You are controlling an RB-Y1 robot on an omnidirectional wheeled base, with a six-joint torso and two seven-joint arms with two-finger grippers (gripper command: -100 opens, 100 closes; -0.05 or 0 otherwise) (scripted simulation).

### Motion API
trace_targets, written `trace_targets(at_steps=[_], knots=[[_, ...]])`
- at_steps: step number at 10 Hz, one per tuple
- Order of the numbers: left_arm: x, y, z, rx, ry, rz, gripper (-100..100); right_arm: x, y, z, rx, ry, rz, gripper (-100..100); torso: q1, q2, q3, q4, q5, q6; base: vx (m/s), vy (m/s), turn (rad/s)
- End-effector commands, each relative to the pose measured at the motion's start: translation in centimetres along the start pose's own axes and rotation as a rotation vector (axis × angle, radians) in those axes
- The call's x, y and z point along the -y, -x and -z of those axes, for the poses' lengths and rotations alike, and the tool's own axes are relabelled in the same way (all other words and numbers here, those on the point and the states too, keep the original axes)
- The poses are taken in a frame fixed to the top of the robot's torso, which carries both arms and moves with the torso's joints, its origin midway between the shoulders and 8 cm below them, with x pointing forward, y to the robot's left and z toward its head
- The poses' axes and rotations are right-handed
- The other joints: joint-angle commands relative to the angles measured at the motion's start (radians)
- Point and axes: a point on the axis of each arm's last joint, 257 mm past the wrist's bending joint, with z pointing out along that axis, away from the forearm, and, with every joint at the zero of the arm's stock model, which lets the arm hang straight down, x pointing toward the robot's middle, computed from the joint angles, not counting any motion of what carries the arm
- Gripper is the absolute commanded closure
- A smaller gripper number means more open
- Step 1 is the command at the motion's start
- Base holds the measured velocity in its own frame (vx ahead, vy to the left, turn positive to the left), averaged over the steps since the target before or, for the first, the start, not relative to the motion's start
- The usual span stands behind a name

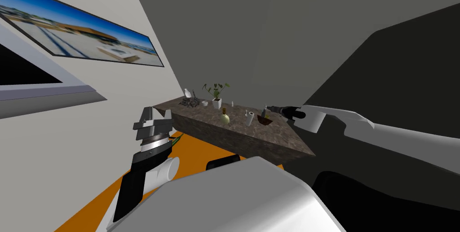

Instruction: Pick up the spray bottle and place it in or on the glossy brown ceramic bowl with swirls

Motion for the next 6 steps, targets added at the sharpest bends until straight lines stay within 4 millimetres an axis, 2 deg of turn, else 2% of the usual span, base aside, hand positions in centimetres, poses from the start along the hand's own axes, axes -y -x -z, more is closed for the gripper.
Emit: trace_targets(at_steps=[1, 6], knots=[[0.0, 0.0, 0.0, 0.0, 0.0, 0.0, 0, 0.0, 0.0, 0.0, 0.0, 0.0, 0.0, 0, 0.0, 0.0, 0.0, 0.0, 0.0, 0.0, 0.0, 0.0, 0.0], [0.0, 0.0, 0.0, 0.0, 0.0, 0.0, 0, 0.0, -0.01, 0.0, 0.0, 0.0, 0.0, 0, -0.001, 0.0, 0.0, 0.0, 0.0, 0.0, 0.0, 0.0, 0.0]])
